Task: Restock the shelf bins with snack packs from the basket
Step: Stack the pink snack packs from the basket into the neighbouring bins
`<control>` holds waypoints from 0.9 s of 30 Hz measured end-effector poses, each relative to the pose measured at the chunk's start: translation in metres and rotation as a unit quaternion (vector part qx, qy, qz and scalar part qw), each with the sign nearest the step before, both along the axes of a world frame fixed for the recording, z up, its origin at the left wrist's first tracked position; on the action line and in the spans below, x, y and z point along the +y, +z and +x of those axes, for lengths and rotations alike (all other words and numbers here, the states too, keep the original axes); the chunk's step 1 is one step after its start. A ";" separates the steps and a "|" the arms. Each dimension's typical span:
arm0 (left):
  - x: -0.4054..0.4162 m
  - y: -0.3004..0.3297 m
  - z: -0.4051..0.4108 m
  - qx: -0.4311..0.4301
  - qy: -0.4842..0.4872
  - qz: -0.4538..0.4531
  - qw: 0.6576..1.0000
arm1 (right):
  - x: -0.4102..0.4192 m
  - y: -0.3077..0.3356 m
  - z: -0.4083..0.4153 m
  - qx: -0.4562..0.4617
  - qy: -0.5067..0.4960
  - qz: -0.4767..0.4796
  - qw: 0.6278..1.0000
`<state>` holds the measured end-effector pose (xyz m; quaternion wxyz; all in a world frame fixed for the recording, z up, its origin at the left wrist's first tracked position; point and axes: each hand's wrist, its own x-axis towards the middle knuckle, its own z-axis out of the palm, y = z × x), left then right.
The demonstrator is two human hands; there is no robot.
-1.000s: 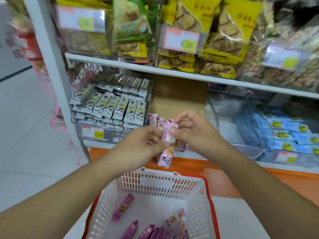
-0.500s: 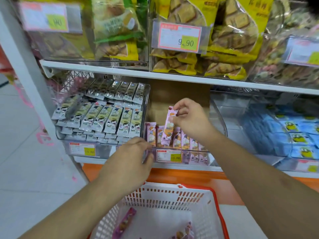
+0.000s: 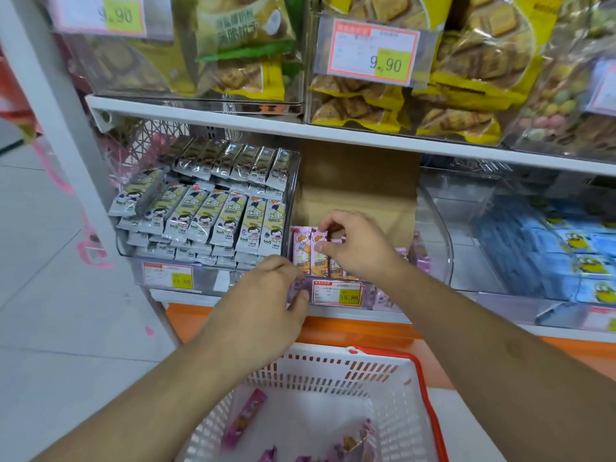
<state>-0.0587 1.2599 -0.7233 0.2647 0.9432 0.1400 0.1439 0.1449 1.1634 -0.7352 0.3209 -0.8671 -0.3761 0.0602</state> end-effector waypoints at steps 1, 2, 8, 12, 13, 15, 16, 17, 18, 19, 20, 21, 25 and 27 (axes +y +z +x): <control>-0.001 0.000 -0.001 -0.002 0.000 0.000 1.000 | -0.001 0.002 -0.001 -0.009 -0.002 -0.001 1.000; -0.002 0.001 -0.001 -0.005 0.000 -0.001 1.000 | -0.004 0.005 -0.003 -0.017 -0.007 0.003 1.000; -0.023 -0.004 -0.003 -0.003 -0.033 -0.023 0.999 | -0.049 0.041 -0.038 -0.002 -0.010 0.081 0.997; -0.049 -0.033 0.004 0.083 -0.111 -0.005 0.990 | -0.109 0.030 -0.074 0.063 0.020 0.056 0.996; -0.057 -0.043 0.005 0.113 -0.122 -0.002 0.986 | -0.125 0.018 -0.080 0.069 0.018 0.030 0.997; -0.071 -0.064 0.008 0.162 -0.135 -0.004 0.977 | -0.154 -0.014 -0.084 0.071 0.000 -0.043 0.997; -0.079 -0.073 0.007 0.185 -0.141 -0.010 0.973 | -0.168 -0.036 -0.082 0.077 -0.016 -0.081 0.994; -0.086 -0.082 0.007 0.210 -0.148 -0.016 0.966 | -0.181 -0.057 -0.081 0.084 -0.035 -0.118 0.989; -0.092 -0.090 0.006 0.232 -0.159 -0.017 0.959 | -0.193 -0.076 -0.079 0.090 -0.059 -0.151 0.983; -0.096 -0.098 0.006 0.250 -0.171 -0.016 0.953 | -0.204 -0.095 -0.079 0.096 -0.089 -0.176 0.976; -0.100 -0.107 0.006 0.267 -0.178 -0.017 0.947 | -0.214 -0.113 -0.079 0.101 -0.115 -0.185 0.971; -0.102 -0.115 0.006 0.281 -0.180 -0.021 0.942 | -0.223 -0.127 -0.081 0.109 -0.136 -0.185 0.967; -0.107 -0.149 0.012 0.316 -0.165 -0.035 0.934 | -0.244 -0.180 -0.094 0.186 -0.165 -0.153 0.956; -0.107 -0.168 0.015 0.331 -0.150 -0.041 0.931 | -0.242 -0.193 -0.101 0.212 -0.181 -0.117 0.953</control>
